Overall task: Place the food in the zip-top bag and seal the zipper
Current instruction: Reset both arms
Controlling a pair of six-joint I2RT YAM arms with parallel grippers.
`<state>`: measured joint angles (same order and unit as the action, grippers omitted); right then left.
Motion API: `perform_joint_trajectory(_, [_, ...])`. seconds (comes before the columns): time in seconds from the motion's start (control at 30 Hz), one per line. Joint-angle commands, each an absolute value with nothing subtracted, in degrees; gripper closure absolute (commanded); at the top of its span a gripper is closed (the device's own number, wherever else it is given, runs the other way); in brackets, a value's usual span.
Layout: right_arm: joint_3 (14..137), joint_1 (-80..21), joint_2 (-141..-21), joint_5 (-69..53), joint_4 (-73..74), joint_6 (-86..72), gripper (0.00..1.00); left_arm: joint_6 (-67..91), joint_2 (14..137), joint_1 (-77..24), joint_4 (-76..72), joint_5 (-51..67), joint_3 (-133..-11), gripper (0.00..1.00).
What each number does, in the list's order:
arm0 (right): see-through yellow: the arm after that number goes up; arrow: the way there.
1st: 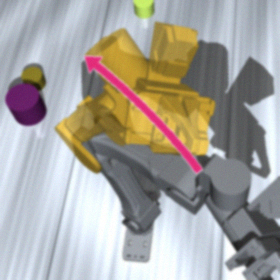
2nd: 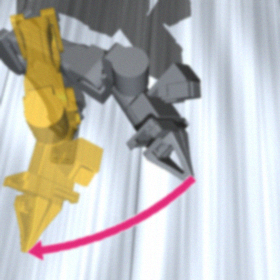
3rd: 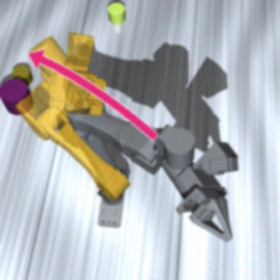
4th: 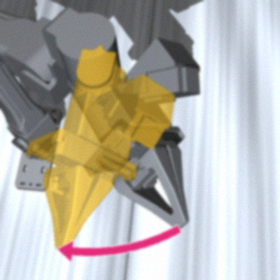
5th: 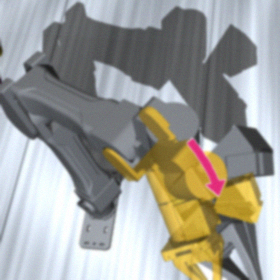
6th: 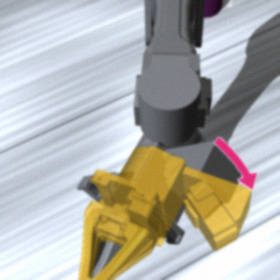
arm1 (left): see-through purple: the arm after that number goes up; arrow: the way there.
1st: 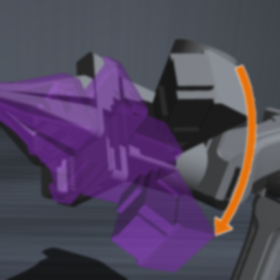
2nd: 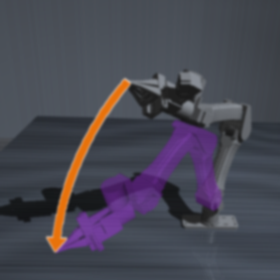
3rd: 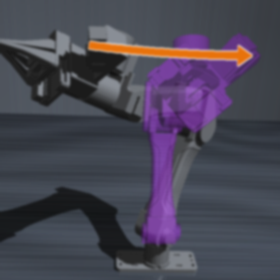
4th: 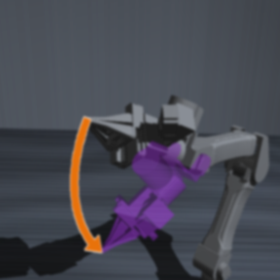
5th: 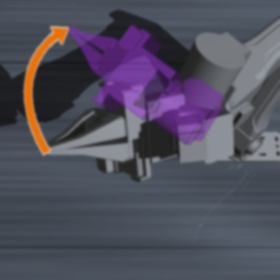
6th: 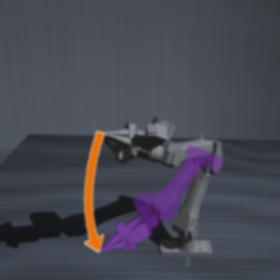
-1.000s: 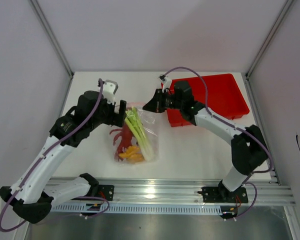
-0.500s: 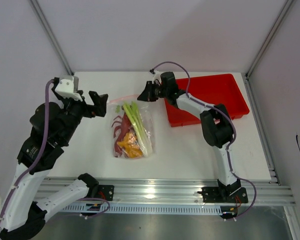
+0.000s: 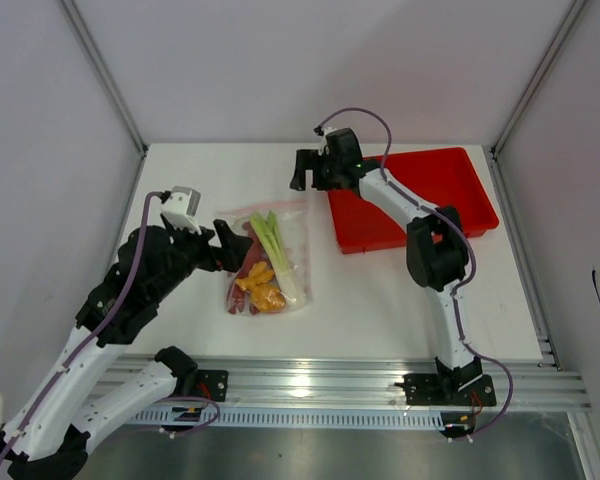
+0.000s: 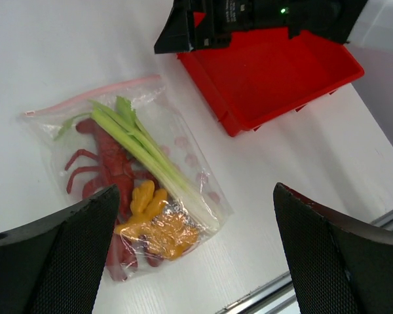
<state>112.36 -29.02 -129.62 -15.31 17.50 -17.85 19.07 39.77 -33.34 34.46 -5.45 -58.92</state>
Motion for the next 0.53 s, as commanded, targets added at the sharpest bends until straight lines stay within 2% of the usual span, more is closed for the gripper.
perform_joint_trajectory(0.0, [109.71,-29.0,-114.9,-1.07,28.72,-16.16,0.01,24.25,38.85,-33.05,31.29,-2.56,-57.57,0.0])
perform_joint_trajectory(0.17, [89.94,-31.01,-94.01,11.32,34.26,-23.46,0.01,26.36,39.11,-33.05,29.72,1.82,-55.39,0.01])
perform_joint_trajectory(0.23, [80.8,-32.34,-89.06,16.33,37.52,-26.88,0.0,28.47,38.5,-33.05,27.7,3.24,-53.28,0.0])
perform_joint_trajectory(0.37, [65.95,-35.76,-74.04,18.89,38.32,-30.75,0.01,32.34,39.02,-33.05,21.64,9.91,-49.66,0.01])
perform_joint_trajectory(0.5, [53.81,-38.23,-53.5,16.88,34.03,-31.29,0.01,35.33,38.32,-33.05,15.92,15.62,-43.79,0.01])
